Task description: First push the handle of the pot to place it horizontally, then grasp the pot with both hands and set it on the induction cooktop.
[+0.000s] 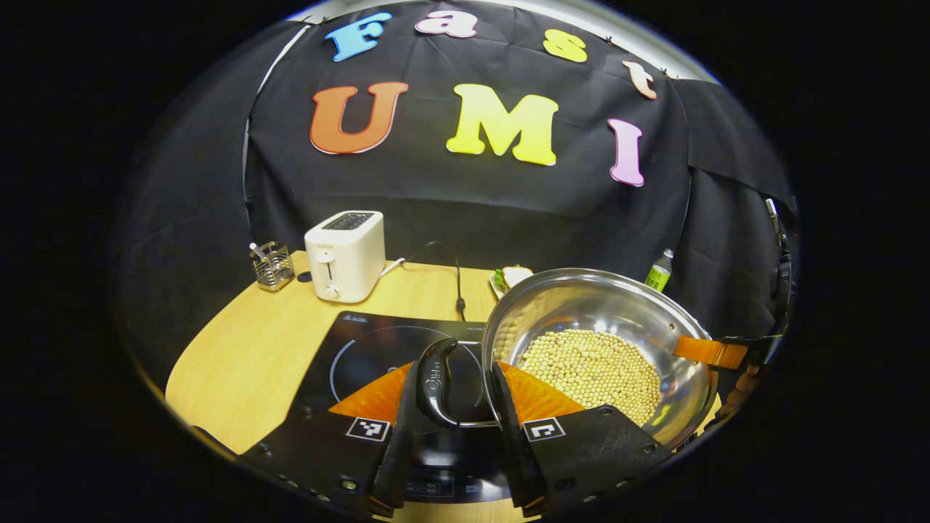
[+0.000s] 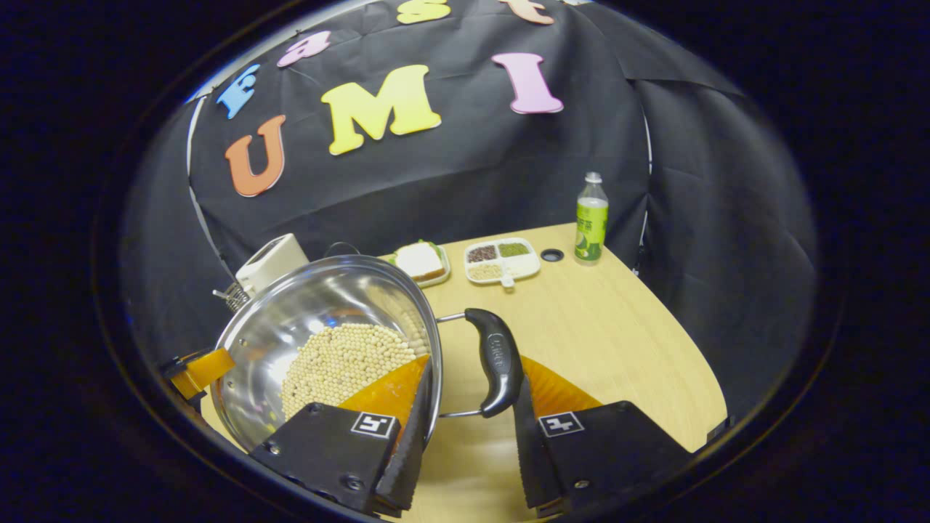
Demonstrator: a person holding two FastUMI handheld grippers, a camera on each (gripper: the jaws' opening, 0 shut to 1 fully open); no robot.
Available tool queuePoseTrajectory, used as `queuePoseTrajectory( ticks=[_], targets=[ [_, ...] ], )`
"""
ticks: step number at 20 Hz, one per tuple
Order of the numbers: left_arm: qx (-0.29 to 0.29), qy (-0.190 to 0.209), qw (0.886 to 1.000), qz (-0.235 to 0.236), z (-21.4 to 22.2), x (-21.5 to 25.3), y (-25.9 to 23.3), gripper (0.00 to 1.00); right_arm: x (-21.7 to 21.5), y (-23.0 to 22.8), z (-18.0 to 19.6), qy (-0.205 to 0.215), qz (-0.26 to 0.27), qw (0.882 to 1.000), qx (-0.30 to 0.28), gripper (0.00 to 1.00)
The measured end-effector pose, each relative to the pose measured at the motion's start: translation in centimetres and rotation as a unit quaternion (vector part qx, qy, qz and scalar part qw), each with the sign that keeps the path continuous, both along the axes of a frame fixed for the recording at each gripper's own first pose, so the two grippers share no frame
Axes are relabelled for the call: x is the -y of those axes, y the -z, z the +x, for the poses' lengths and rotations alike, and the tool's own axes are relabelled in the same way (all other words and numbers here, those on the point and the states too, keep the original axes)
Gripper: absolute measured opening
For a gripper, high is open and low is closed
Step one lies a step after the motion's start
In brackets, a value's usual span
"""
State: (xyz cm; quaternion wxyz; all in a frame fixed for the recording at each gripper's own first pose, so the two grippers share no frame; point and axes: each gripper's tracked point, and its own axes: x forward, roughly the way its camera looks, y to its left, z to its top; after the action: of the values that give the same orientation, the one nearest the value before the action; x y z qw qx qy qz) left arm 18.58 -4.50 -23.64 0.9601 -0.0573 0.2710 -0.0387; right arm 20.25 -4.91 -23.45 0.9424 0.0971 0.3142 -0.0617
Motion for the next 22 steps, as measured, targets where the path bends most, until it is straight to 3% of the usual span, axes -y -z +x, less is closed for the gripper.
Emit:
queuePoseTrajectory(
  ticks=[10, 15, 22],
  targets=[
    [0.043, -0.061, 0.997, 0.018, 2.5, -11.1, -4.4, 0.52, -11.1, -3.8, 5.9, -0.052, 0.003, 0.998, 0.021, 0.56],
    [0.019, -0.081, 0.996, 0.013, 4.2, -14.7, -1.5, 0.52, -14.5, -1.6, 8.7, -0.064, 0.002, 0.998, 0.003, 0.56],
    [-0.03, -0.101, 0.994, 0.019, 5.3, -17.4, 4.1, 0.52, -17.3, 5.0, 11.5, -0.085, 0.006, 0.995, -0.045, 0.58]
  ],
)
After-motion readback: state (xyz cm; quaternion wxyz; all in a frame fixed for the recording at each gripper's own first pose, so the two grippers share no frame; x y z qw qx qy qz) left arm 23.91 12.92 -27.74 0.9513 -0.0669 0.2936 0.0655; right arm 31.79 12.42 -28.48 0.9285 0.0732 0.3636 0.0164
